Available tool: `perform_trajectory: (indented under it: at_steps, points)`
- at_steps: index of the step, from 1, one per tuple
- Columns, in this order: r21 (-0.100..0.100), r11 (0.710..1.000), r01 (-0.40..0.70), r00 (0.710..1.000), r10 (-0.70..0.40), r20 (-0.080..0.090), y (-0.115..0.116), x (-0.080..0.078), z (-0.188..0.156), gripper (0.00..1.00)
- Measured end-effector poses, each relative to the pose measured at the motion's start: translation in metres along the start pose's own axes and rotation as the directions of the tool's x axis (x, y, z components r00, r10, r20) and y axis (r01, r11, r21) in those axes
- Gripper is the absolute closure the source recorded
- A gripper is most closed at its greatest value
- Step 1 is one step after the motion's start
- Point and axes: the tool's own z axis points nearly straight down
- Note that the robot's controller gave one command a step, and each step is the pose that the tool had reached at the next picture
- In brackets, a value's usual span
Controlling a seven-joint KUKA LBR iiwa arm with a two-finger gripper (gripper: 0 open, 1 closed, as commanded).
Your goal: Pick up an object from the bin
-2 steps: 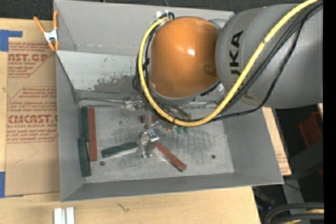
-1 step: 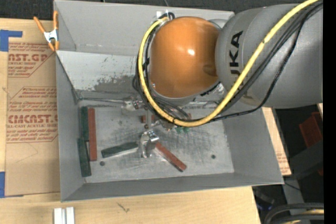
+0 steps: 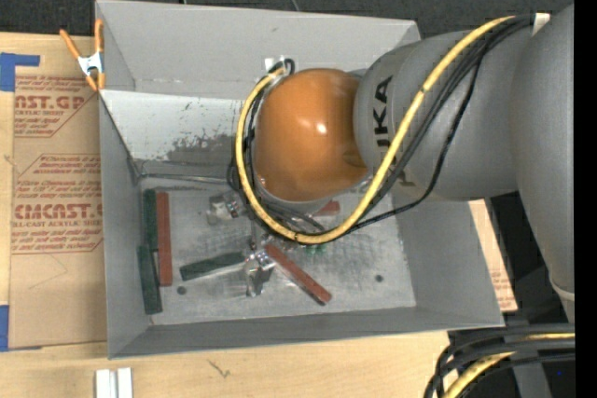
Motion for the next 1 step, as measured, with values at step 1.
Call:
perform_trajectory:
  at_steps: [1]
  points:
    - [0.0,0.998,0.066,0.998,-0.066,-0.009,-0.0086,-0.0068,0.0394,0.0]
